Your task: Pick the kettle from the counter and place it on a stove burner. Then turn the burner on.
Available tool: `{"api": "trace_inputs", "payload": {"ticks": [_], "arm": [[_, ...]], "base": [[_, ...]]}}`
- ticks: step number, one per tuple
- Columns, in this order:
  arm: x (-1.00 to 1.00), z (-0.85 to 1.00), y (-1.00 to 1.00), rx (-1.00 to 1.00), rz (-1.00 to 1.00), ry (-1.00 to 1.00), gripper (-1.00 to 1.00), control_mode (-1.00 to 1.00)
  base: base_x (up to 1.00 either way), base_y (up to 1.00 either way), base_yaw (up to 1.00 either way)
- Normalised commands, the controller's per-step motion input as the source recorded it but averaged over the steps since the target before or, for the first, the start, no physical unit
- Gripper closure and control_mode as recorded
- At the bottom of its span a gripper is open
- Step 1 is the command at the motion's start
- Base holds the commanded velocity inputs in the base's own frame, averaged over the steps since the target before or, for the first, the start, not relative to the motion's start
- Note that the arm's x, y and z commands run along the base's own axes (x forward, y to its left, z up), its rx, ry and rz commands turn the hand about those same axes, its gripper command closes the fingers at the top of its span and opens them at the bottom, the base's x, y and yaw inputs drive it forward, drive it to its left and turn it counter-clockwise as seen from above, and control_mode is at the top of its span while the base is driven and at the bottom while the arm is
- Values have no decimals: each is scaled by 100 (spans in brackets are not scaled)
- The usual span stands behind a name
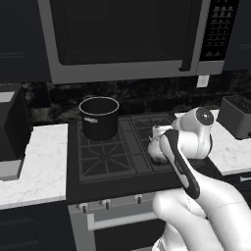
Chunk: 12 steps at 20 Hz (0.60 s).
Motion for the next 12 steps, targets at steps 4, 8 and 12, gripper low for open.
{"api": "trace_inputs", "payload": {"ticks": [4, 8, 12], "arm": [[0, 13, 83, 1, 0, -6, 100, -100], [-1, 15, 71, 6, 0, -4, 100, -100], [-1, 16, 63, 10, 0, -1, 100, -100]], "base": [[0, 0, 0], [0, 0, 0], [0, 0, 0]]}}
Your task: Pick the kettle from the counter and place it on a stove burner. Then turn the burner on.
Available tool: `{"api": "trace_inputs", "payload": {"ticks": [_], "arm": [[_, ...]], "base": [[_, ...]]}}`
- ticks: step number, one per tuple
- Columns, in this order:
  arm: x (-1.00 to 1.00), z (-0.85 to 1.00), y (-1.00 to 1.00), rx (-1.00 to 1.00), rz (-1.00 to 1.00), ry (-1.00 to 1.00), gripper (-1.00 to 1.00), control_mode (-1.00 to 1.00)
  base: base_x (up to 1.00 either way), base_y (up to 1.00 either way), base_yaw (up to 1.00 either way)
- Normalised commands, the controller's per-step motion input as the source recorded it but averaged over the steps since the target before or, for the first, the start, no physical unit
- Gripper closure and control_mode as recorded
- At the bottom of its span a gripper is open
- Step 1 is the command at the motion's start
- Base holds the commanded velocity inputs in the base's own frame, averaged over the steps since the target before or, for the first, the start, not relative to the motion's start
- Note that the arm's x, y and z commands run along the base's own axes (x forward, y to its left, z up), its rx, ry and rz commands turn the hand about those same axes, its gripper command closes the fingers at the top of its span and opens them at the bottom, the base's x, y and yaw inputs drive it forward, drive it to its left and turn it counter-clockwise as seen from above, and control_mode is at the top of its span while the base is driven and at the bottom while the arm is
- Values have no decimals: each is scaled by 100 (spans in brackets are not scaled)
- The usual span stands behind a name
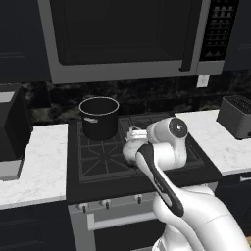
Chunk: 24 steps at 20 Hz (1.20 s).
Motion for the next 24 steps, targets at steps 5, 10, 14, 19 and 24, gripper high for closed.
{"api": "trace_inputs", "payload": {"ticks": [5, 10, 14, 19, 24], "arm": [[-2, 14, 63, 15, -1, -1, 100, -100], [0, 1, 58, 18, -2, -8, 100, -100], [0, 0, 30, 13, -4, -13, 100, -100], [0, 0, 1, 7, -5, -10, 100, -100], [24, 0, 1, 0, 0, 4, 100, -100]], "base": [[0, 0, 0], [0, 0, 0], [0, 0, 0], [0, 0, 0], [0, 0, 0]]}}
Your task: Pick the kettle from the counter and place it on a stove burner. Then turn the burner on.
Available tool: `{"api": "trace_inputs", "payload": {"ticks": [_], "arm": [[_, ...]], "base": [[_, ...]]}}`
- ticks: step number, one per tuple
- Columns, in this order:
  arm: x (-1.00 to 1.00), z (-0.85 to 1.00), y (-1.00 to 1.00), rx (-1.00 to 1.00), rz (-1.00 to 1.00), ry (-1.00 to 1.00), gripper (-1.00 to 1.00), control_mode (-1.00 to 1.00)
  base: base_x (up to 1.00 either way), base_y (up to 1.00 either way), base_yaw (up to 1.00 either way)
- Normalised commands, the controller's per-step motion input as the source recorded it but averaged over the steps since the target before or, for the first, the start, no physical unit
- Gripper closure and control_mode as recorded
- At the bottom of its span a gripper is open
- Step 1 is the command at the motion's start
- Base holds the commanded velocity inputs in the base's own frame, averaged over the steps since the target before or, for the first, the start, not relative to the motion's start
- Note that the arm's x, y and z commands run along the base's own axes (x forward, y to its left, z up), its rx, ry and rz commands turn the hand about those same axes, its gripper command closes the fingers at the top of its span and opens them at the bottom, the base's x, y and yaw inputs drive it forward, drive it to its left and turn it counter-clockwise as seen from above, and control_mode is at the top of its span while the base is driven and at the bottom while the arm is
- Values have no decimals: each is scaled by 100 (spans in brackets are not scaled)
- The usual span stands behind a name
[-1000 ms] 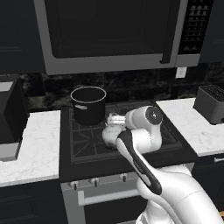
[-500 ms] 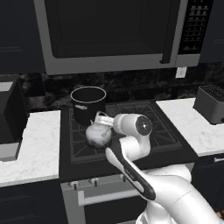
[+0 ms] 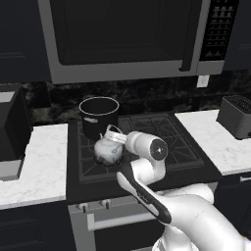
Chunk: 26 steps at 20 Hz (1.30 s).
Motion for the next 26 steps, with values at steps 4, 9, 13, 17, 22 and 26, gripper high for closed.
{"api": "trace_inputs", "payload": {"ticks": [4, 9, 13, 17, 22, 26], "arm": [[41, 0, 5, 0, 0, 11, 100, -100], [43, -2, 14, 0, -1, 10, 100, -100], [36, -15, 15, -4, 0, 0, 100, -100], [29, -21, 7, -5, 0, -1, 100, -100], [28, -21, 1, -5, 0, -4, 100, -100], [28, -17, 9, -5, 0, -2, 100, -100]], "base": [[0, 0, 0], [0, 0, 0], [0, 0, 0], [0, 0, 0], [0, 0, 0], [0, 0, 0]]}}
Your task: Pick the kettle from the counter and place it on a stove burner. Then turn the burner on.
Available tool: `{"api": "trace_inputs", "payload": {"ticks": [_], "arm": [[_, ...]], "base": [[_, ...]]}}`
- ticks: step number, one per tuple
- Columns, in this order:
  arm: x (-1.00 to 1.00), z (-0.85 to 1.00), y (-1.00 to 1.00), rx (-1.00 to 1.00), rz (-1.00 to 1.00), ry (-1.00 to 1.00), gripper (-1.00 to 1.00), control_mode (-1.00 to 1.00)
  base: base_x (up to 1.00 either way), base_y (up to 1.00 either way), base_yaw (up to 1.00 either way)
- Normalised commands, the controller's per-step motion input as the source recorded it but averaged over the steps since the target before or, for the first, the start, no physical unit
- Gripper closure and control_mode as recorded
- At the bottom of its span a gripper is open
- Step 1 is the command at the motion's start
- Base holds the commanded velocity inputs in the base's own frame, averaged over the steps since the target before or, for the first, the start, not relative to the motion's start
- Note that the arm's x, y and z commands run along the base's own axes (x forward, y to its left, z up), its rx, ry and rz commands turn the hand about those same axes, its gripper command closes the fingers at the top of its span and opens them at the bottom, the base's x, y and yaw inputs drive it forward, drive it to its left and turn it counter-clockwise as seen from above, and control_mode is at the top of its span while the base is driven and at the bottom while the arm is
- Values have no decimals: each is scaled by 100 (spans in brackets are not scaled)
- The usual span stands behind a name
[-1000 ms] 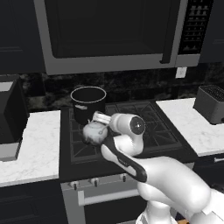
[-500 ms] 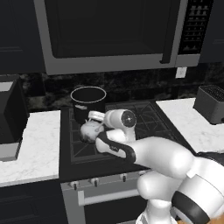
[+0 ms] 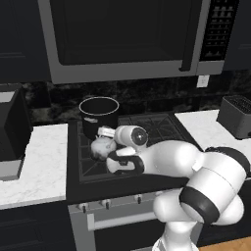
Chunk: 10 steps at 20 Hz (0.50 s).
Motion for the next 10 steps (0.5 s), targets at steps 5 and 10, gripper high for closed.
{"api": "trace_inputs", "payload": {"ticks": [5, 10], "arm": [[27, -15, 12, -5, 0, -1, 100, -100], [31, -14, 15, -5, 0, 0, 100, -100]], "base": [[0, 0, 0], [0, 0, 0]]}}
